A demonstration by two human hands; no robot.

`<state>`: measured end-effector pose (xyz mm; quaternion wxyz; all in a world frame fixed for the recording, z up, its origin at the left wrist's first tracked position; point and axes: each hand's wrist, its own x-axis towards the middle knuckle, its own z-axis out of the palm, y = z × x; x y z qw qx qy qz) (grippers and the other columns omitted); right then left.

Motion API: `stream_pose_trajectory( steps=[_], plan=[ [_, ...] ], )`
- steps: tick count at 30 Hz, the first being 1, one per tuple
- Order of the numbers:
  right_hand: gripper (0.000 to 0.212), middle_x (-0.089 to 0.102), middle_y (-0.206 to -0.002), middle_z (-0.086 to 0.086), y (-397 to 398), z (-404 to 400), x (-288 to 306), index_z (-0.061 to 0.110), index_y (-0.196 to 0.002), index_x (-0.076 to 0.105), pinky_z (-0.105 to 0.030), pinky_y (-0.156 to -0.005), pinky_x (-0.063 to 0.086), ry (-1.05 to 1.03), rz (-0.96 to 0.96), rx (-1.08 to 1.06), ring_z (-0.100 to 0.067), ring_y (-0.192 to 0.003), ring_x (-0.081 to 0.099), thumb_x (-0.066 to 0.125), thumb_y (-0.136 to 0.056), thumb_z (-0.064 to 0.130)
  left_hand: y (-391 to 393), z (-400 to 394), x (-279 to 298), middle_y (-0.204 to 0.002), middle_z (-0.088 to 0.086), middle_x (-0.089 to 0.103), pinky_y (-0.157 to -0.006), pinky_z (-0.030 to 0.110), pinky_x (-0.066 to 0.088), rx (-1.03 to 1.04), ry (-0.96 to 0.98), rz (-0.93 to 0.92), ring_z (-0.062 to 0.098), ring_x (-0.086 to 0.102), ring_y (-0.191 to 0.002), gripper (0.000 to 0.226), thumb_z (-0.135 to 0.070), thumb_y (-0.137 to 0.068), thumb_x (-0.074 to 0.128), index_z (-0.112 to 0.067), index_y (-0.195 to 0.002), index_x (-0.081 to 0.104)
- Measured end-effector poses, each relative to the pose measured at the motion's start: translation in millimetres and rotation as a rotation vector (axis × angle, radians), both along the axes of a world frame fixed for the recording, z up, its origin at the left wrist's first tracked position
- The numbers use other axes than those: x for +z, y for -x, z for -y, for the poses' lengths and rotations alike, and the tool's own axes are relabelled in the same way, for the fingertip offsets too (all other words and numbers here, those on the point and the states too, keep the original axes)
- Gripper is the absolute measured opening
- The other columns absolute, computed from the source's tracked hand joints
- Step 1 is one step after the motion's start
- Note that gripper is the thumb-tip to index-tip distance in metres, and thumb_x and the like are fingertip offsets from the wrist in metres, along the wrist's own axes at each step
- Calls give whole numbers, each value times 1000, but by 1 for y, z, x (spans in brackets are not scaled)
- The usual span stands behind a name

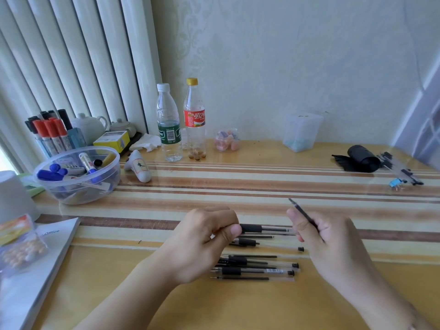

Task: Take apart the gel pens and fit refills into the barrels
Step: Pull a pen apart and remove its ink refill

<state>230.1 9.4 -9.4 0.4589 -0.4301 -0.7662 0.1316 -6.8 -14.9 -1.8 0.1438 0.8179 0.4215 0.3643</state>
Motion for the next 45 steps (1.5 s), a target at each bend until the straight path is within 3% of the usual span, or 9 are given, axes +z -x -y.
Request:
stream_pose_trajectory(
  steps=[3,5,8,11,15,29,35,39,45],
  plan=[
    [33,60,-66,26,4,-1,-1,16,-80,75,-4,-53,46,-218,119,-40,7,-53,57,50,-88,36,1,-1,0,-60,-3,36,-53,24,27,-4,44,68,11,32,-56,41,-35,-97,44,-14,-63,37],
    [24,62,-75,23,6,-2,-2,20,-85,75,-2,-59,47,-262,127,-12,6,-65,60,51,-87,26,1,-2,-1,-58,-7,33,-52,23,25,6,73,104,9,29,-55,41,-32,-97,45,-15,-61,34],
    [47,47,-38,17,9,-5,0,34,-50,55,-17,-40,34,96,-23,45,-4,-38,46,45,-94,47,1,-4,-5,-56,-9,32,-51,22,25,102,-15,84,10,30,-53,39,-26,-98,48,-16,-61,35],
    [61,36,-37,6,6,-7,0,16,-45,47,-16,-45,30,492,-17,67,-8,-38,34,40,-87,59,3,-6,-6,-58,-11,36,-50,25,28,172,-127,29,11,36,-55,36,-29,-98,46,-19,-64,40],
    [57,25,-44,7,4,-5,4,16,-50,38,-23,-48,23,608,-103,92,-13,-43,24,41,-90,56,1,-7,-6,-55,-7,35,-49,25,27,192,-121,78,13,33,-53,40,-33,-95,45,-14,-61,39],
    [51,41,-41,-2,12,-2,1,8,-54,48,-23,-41,30,-176,91,-66,-19,-42,42,38,-97,34,-3,-10,-5,-53,-7,28,-48,19,21,213,76,193,8,25,-51,41,-30,-93,43,-6,-61,34],
    [55,19,-47,2,16,-5,2,15,-50,26,-27,-48,18,538,-264,123,-16,-43,18,40,-94,46,-1,-9,-5,-53,-4,32,-49,22,22,261,-146,113,13,29,-52,43,-32,-97,45,-13,-60,35],
    [55,20,-44,5,14,-5,-2,23,-50,23,-19,-42,19,257,-127,47,-12,-41,19,33,-96,53,-6,-10,-6,-52,-7,28,-48,20,19,274,-65,161,10,25,-51,42,-26,-95,46,-10,-59,33],
    [44,14,-52,21,12,-3,9,24,-58,22,-9,-44,13,-223,43,68,0,-42,19,33,-100,29,-5,-9,-5,-55,-3,26,-49,23,18,206,178,242,10,23,-51,46,-30,-99,43,-9,-60,31]
  ],
)
